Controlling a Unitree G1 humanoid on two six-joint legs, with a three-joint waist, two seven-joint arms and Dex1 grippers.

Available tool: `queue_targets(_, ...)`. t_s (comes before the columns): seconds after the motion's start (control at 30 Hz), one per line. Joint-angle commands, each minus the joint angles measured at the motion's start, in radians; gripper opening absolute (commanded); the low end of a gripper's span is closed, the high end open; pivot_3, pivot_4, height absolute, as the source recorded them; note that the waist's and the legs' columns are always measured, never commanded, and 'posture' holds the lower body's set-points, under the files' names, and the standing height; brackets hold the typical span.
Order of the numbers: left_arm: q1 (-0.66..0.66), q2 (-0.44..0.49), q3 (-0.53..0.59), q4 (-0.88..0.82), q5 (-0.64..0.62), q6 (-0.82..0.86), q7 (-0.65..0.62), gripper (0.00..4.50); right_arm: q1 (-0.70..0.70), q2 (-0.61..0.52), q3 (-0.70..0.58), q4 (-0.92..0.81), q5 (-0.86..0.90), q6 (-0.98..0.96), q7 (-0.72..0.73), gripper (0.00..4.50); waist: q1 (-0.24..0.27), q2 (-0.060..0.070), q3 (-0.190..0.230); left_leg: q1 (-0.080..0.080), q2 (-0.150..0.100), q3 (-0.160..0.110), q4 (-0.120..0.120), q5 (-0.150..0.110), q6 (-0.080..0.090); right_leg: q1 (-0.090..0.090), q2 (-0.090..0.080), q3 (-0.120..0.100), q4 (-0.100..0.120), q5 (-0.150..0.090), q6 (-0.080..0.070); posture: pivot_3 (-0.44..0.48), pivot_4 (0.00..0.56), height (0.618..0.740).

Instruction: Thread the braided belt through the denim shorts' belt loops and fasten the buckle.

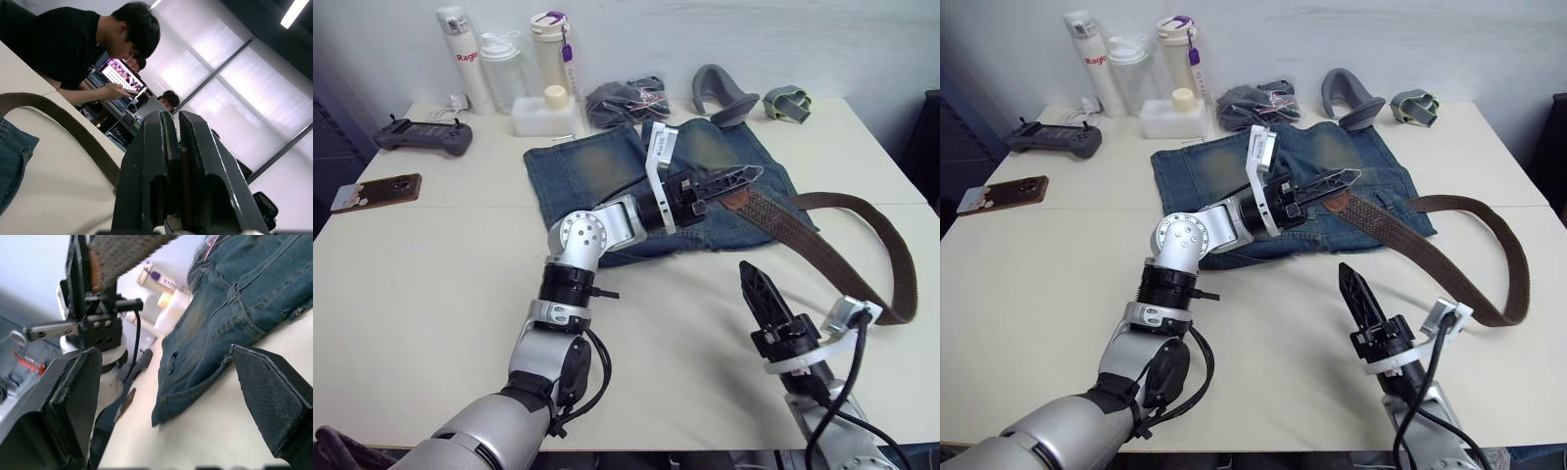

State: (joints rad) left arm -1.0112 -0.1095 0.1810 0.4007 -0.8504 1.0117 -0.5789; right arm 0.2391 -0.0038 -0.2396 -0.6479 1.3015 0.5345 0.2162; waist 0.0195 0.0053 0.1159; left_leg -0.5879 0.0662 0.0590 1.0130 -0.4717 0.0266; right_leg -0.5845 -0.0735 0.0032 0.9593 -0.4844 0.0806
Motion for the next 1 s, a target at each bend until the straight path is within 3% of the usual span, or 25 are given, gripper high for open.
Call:
queue_targets(0.03,0.030,-0.007,-0.010,-0.049,-0.010,0.050,0.046,0.00,-0.115,0.028,-0.003,0.040,0.023,-0.087,0.012,4.47,-0.001,0.001,0.000,0.000,-0.001,0.000,0.000,0.000,-0.001,0.000,0.000,0.000,0.000,0.000,0.000,0.000,0.150,0.631)
queue_targets(0.37,0.080,-0.012,0.002,-0.085,0.007,0.027,0.133,0.00,-0.222,-0.015,-0.016,0.103,0.049,-0.127,0.030,4.47,0.003,0.002,-0.001,-0.002,-0.005,0.003,0.003,0.001,-0.002,0.001,-0.004,0.002,0.002,-0.001,-0.002,0.000,0.150,0.631)
queue_targets(0.47,0.079,0.002,-0.001,-0.070,0.019,0.013,0.131,0.00,-0.213,-0.039,-0.006,0.111,0.057,-0.111,0.043,3.63,0.003,0.002,-0.001,-0.004,-0.006,0.003,0.003,0.001,-0.002,0.000,-0.004,0.002,0.002,-0.001,-0.002,0.000,0.150,0.631)
queue_targets(0.7,0.069,0.000,-0.012,-0.057,0.028,0.003,0.114,0.00,-0.221,-0.045,-0.005,0.133,0.063,-0.125,0.035,0.19,0.002,0.002,-0.001,-0.005,-0.006,0.003,0.004,0.001,-0.002,0.000,-0.005,0.002,0.002,-0.001,-0.002,0.000,0.150,0.631)
queue_targets(0.87,0.066,0.015,-0.026,-0.053,0.054,-0.034,0.084,0.00,-0.213,-0.087,-0.047,0.129,0.068,-0.127,0.017,0.07,0.003,0.002,-0.001,-0.005,-0.006,0.003,0.004,0.001,-0.002,0.000,-0.005,0.002,0.002,-0.001,-0.002,0.000,0.150,0.631)
queue_targets(1.0,0.050,0.076,-0.113,-0.051,0.168,-0.177,-0.003,1.72,-0.189,-0.180,-0.150,0.115,0.111,-0.137,0.001,0.00,0.004,0.002,-0.001,-0.005,-0.006,0.003,0.004,0.001,-0.002,0.000,-0.005,0.002,0.001,-0.001,-0.002,0.000,0.150,0.631)
